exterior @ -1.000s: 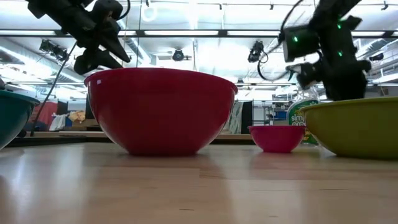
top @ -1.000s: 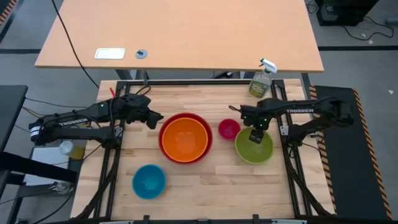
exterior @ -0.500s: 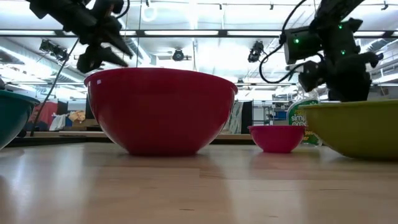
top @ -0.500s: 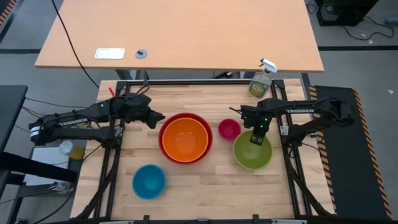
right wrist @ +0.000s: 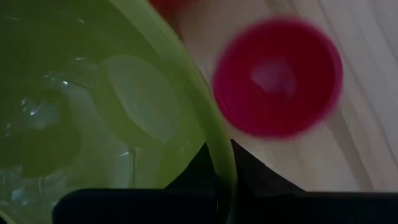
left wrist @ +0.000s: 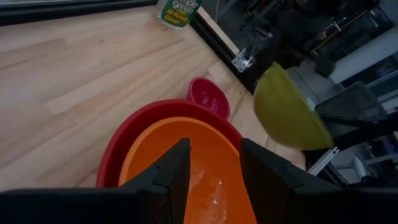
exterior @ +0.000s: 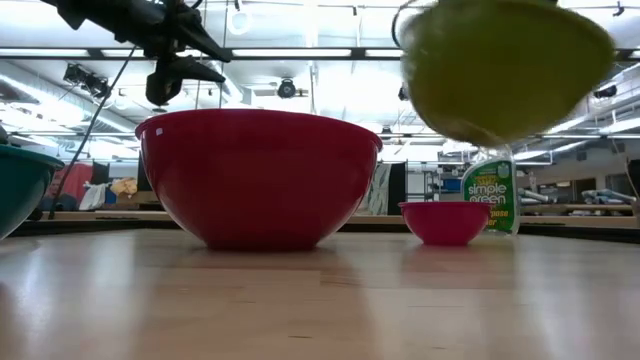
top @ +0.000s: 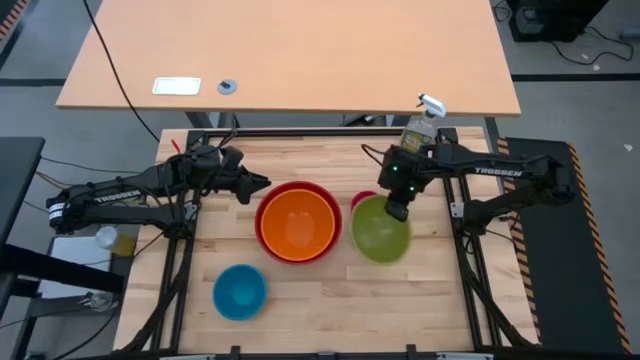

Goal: Nest bowls inside each other
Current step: Stack the green bowl on the orange bowl

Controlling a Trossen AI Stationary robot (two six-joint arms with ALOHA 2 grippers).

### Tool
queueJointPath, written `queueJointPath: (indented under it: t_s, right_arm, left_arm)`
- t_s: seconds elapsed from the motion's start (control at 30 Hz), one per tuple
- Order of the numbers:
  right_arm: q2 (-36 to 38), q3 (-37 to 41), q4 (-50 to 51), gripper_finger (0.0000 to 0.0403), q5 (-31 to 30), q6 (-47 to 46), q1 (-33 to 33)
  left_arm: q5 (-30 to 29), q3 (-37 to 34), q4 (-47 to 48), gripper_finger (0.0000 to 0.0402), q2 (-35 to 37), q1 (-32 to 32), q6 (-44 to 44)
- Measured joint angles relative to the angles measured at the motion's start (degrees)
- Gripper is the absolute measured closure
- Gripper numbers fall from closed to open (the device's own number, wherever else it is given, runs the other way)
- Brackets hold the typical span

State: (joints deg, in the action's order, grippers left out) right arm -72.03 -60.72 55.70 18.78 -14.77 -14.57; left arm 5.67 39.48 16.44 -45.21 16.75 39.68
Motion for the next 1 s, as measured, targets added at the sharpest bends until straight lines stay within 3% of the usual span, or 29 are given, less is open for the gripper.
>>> queueJointPath:
  t_s: [0.33,0.6,0.73,1.0]
  right_arm:
    - [-6.1,-0.2,-15.6,0.0370,4.6,-8.7,3.1]
    - [-16.0,-1.6,-40.5,0.0375,6.1,-17.6,4.6]
    - [-24.3,-8.0,-38.1,0.0375,4.9,-16.3,4.6]
    - [-35.0,-20.9,-22.8,0.0366,-2.8,-2.3,3.4]
  left_arm:
    - [0.1,0.0,-0.4,0.0260,0.1,0.0,0.9]
    - [-2.6,0.0,-2.4,0.0260,0.2,0.0,-0.3]
    - [-6.1,0.0,-1.7,0.0260,0.2,0.0,-0.3]
    - [-7.0,0.1,7.4,0.0260,2.0,-0.4,-0.5]
